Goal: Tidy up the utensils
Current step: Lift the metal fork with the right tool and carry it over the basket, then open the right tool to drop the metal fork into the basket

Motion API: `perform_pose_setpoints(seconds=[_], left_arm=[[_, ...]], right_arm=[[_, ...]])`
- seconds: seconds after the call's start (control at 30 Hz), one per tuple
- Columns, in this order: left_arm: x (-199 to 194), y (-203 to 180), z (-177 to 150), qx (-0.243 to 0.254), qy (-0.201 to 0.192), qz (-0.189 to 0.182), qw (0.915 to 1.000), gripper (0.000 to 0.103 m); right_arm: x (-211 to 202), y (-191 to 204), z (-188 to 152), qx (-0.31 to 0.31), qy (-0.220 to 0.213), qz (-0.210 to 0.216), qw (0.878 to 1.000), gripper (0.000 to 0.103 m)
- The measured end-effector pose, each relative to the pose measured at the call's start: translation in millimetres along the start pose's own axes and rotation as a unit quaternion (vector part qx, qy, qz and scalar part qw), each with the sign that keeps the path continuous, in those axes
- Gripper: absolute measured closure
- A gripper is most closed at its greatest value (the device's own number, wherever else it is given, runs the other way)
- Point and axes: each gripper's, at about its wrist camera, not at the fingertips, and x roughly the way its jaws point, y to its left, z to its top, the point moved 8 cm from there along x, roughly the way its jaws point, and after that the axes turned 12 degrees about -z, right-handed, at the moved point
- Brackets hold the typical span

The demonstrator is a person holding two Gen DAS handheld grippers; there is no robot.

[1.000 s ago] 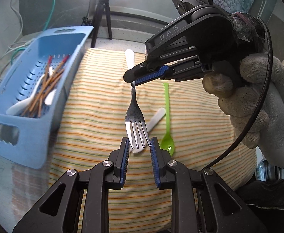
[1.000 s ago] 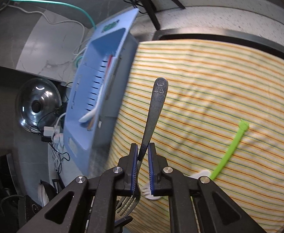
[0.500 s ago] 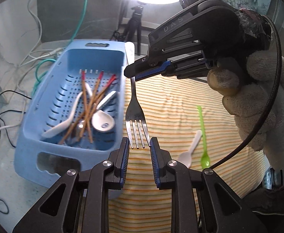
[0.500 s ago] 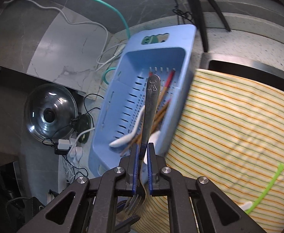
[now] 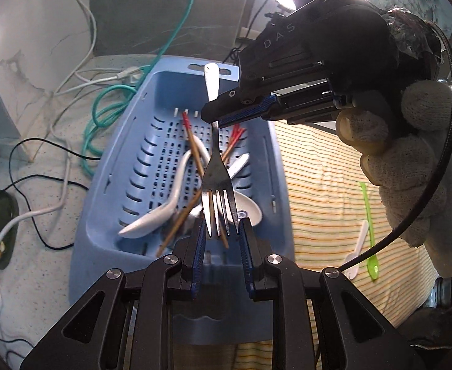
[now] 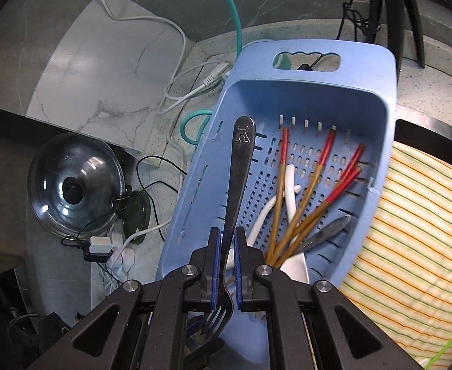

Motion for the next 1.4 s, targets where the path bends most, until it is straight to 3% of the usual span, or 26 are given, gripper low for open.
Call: perform_pose_setpoints(seconds=[0.33, 0.43, 0.47, 0.5, 0.57, 1.0, 1.4], left_arm=[[1.8, 22.8, 4.7, -0.008, 0.004, 0.007, 0.9999, 0.083], [-0.1, 28.8, 7.5, -0.019, 0.000, 0.010, 0.9998, 0.082], [-0.4, 29.4, 8.7, -0.019, 0.001, 0.010, 0.9998, 0.080], [-1.1, 30.1, 9.4, -0.019, 0.000, 0.015, 0.9997, 0.072], [-2.7, 30.2, 10.4, -0.018, -0.002, 0.020, 0.9996, 0.068], [-8.5, 15.6, 13.3, -0.007, -0.005, 0.014, 0.9999, 0.068], [-12.3, -23.8, 14.1, 0.023, -0.007, -0.007, 0.9997, 0.068]], right_arm=[[18.1, 10.9, 14.0, -0.009, 0.004, -0.008, 1.000, 0.092], [20.4, 14.4, 13.8, -0.009, 0.013, 0.003, 1.000, 0.079], [19.2, 15.3, 14.6, -0.012, 0.007, 0.000, 1.000, 0.071], [17.5, 16.1, 15.2, -0.017, 0.000, -0.005, 1.000, 0.068], [13.5, 17.3, 15.9, -0.026, -0.012, -0.013, 1.000, 0.063], [-8.2, 11.4, 12.1, -0.037, -0.023, -0.015, 0.999, 0.063], [-68.4, -29.8, -6.8, -0.029, -0.053, -0.022, 0.998, 0.063]])
